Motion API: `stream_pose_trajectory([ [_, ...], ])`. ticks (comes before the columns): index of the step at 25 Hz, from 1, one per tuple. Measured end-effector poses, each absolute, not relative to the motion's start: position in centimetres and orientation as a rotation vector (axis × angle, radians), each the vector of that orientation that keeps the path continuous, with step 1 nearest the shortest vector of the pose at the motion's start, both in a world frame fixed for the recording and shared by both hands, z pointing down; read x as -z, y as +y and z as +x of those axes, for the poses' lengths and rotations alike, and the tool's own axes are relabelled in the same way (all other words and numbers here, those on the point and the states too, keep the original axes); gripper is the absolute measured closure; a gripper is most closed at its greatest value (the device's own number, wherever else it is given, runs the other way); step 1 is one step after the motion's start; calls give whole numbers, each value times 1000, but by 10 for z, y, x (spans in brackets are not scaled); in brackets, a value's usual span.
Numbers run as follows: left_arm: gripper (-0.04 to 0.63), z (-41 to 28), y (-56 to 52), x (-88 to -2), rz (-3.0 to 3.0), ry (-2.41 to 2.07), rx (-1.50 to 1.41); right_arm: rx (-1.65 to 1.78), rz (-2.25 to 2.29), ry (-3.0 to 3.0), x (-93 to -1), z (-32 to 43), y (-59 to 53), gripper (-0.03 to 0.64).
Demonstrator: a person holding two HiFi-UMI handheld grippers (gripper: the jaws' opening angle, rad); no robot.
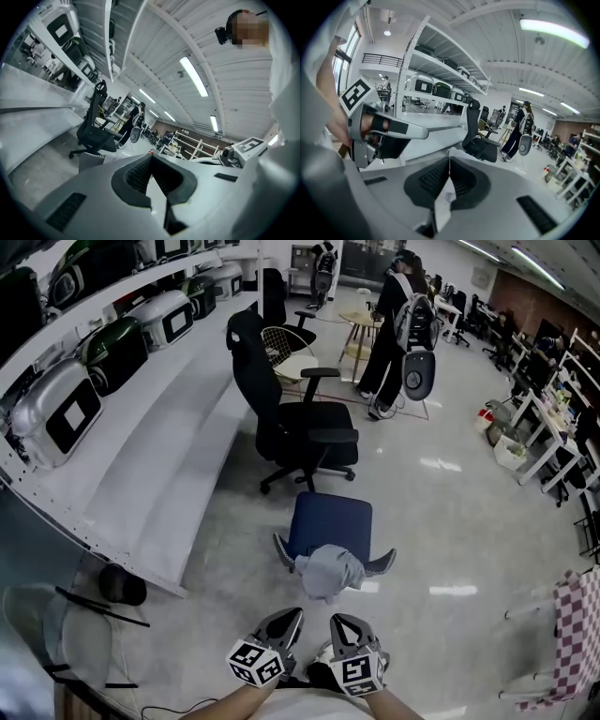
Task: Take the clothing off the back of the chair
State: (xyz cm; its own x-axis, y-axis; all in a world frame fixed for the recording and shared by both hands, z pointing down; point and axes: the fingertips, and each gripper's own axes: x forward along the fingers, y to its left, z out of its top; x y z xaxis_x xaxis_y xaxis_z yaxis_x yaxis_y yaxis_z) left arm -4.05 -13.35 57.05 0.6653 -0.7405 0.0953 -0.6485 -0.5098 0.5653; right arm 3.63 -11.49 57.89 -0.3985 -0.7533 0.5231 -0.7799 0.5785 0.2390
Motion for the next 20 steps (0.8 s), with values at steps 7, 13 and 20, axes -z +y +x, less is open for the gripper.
stream_pose_trajectory([
  [7, 588, -25, -162, -563, 2280, -1214, 212, -50, 1170, -2279, -589, 67, -147, 598],
  [13, 588, -20, -170, -568, 2255, -1221, 204, -108, 1191, -2273, -603, 70, -166, 598],
  [20, 588, -36, -177, -571, 2251, -1190, 183, -148, 1249, -2194, -614, 72, -178, 596],
])
